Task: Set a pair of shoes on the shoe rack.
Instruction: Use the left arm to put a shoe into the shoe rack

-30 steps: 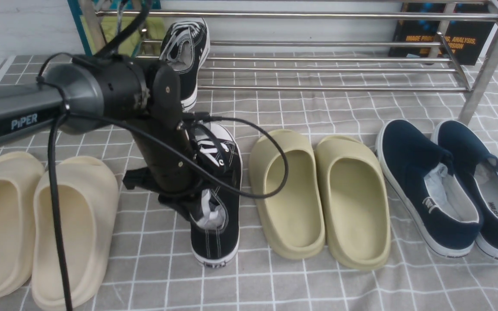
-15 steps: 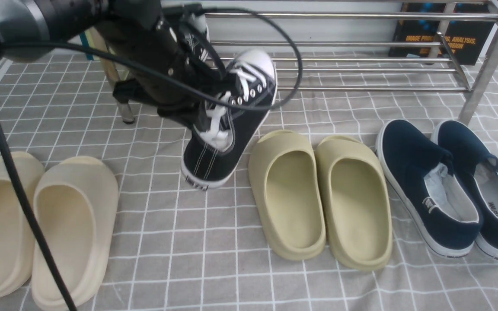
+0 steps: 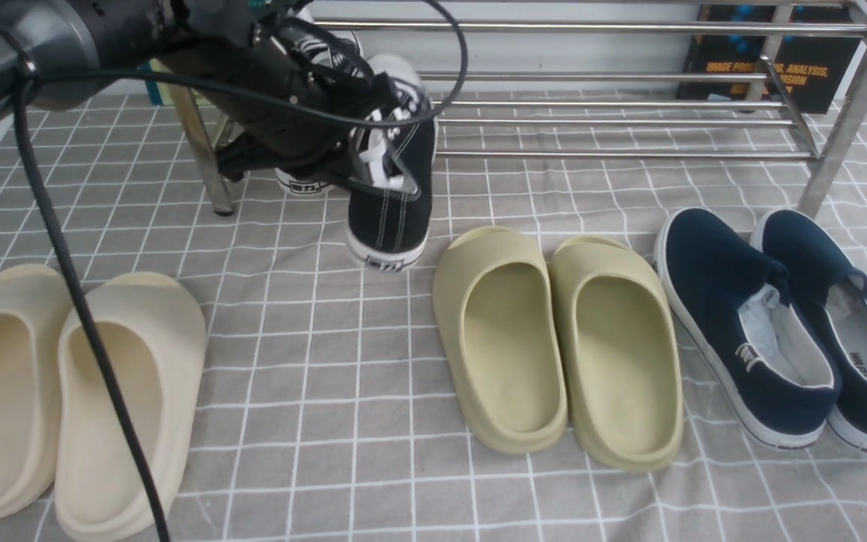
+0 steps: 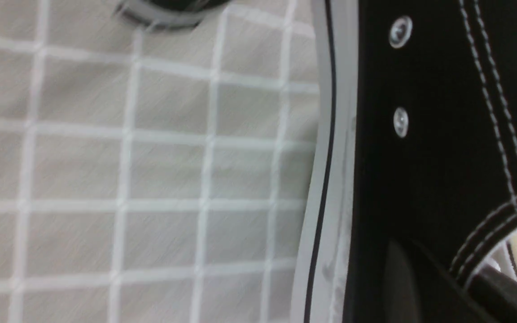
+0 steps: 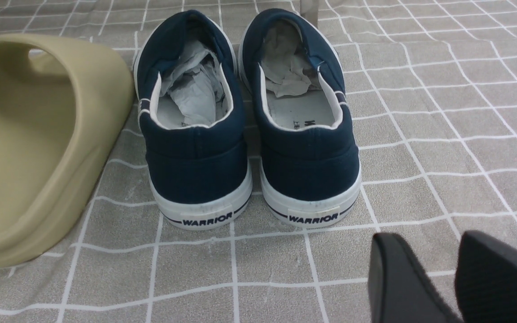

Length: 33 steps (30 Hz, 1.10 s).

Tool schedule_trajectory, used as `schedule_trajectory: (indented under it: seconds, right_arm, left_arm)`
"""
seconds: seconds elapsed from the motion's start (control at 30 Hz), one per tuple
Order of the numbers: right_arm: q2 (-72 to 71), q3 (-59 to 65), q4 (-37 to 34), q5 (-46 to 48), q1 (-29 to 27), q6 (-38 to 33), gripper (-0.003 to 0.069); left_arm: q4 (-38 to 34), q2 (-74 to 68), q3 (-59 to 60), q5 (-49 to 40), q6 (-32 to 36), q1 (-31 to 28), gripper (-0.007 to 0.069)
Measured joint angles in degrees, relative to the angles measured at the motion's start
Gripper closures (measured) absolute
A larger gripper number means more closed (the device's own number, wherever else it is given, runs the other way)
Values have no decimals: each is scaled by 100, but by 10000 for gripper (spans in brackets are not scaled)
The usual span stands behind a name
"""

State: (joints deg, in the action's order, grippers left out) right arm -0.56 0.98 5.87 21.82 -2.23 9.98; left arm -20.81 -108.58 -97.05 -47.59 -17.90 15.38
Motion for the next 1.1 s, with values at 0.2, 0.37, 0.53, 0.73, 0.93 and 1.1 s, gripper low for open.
schedule_trajectory:
  seconds: [0.2, 0.37, 0.53, 0.73, 0.93, 1.1]
  right_arm:
    - [0, 0, 0, 0, 0, 0, 419]
    - [0, 0, 0, 0, 0, 0, 419]
    - [0, 0, 0, 0, 0, 0, 419]
    - [0, 0, 0, 0, 0, -5, 419]
    - [0, 0, 0, 0, 0, -5, 419]
    - [0, 0, 0, 0, 0, 0, 419]
  left_arm:
    - [-298, -183, -50, 829, 56, -60, 638]
    - [-618, -658, -458, 834, 150, -196, 638]
    - [-682, -1401, -1531, 455, 454, -249, 638]
    - [-699, -2061, -2621, 221, 399, -322, 638]
    - [-711, -2339, -2936, 129, 289, -538, 638]
    - [-657, -2402, -2982, 65, 378, -576, 612]
